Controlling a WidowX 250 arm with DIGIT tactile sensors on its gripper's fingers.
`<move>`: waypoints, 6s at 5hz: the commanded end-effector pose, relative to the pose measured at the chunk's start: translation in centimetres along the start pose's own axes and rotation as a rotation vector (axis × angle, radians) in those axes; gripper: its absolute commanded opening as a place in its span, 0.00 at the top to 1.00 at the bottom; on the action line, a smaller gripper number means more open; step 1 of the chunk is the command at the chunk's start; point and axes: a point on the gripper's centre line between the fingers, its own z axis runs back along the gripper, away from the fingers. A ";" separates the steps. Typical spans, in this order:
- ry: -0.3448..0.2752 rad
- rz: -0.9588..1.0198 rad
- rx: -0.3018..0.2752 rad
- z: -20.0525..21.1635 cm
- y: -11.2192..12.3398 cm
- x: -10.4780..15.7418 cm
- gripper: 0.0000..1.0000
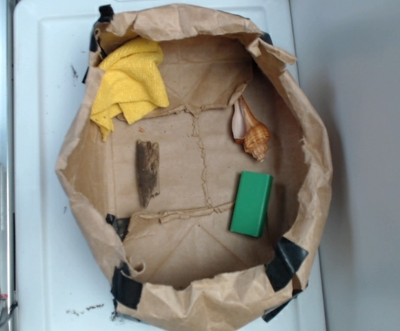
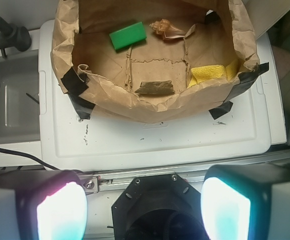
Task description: Grab the yellow cloth.
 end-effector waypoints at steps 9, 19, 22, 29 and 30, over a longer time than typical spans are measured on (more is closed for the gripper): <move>0.030 -0.192 0.076 -10.6 2.4 11.0 0.00; 0.137 -0.363 0.146 -22.6 9.7 8.3 1.00; 0.126 -0.381 0.105 -21.6 9.2 8.0 1.00; 0.045 -0.210 -0.015 -9.4 4.5 9.6 1.00; 0.012 -0.148 -0.025 -7.4 3.8 9.8 1.00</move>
